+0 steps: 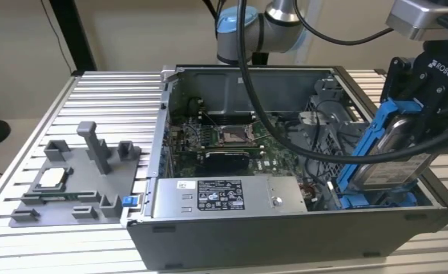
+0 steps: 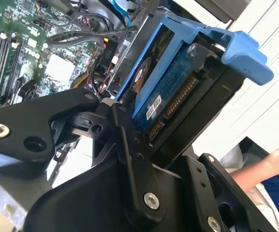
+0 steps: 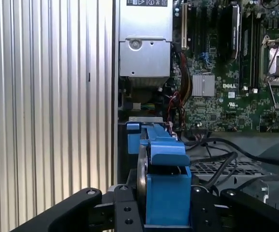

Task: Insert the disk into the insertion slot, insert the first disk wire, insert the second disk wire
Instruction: 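Insert the disk into the insertion slot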

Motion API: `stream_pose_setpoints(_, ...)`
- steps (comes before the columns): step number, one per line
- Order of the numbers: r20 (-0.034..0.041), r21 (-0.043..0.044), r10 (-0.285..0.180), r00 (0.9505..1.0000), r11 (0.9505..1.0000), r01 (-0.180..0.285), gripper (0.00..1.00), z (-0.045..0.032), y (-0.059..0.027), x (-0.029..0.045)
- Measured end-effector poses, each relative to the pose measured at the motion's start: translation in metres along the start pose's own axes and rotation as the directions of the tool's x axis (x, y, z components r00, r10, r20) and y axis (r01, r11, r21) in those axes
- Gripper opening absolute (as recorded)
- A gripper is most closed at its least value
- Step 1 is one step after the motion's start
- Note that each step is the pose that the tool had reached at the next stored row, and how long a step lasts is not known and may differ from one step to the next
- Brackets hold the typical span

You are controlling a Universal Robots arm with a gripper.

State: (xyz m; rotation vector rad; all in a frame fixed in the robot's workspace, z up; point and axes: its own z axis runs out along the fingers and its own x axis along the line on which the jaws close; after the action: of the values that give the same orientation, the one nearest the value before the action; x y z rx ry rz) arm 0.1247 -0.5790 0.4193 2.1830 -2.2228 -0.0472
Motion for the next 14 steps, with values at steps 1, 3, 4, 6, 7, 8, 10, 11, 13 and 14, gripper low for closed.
stream_pose_setpoints(1, 0.0004, 0.0000, 0.000, 1.0000, 1.0000, 0.000, 0.00, 0.0010, 0.0000, -0.0008)
stream_pose_setpoints(3, 0.0010, 0.0000, 0.000, 1.0000, 1.0000, 0.000, 0.00, 0.0035, -0.0001, -0.0023)
stream_pose_setpoints(4, 0.0013, 0.0000, 0.000, 1.0000, 1.0000, 0.000, 0.00, 0.0051, -0.0002, -0.0028)
stream_pose_setpoints(6, 0.0024, -0.0001, 0.000, 1.0000, 1.0000, 0.000, 0.00, 0.0088, -0.0003, -0.0039)
stream_pose_setpoints(7, 0.0025, -0.0001, 0.000, 1.0000, 1.0000, 0.000, 0.00, 0.0107, -0.0004, -0.0043)
stream_pose_setpoints(8, 0.0027, 0.0000, 0.000, 1.0000, 1.0000, 0.000, 0.00, 0.0125, -0.0004, -0.0046)
stream_pose_setpoints(10, 0.0030, 0.0000, 0.000, 1.0000, 1.0000, 0.000, 0.00, 0.0160, -0.0006, -0.0050)
stream_pose_setpoints(11, 0.0033, -0.0001, 0.000, 1.0000, 1.0000, 0.000, 0.00, 0.0177, -0.0006, -0.0050)
stream_pose_setpoints(13, 0.0036, -0.0001, 0.000, 1.0000, 1.0000, 0.000, 0.00, 0.0215, -0.0008, -0.0051)
stream_pose_setpoints(14, 0.0036, -0.0001, 0.000, 1.0000, 1.0000, 0.000, 0.00, 0.0232, -0.0008, -0.0051)
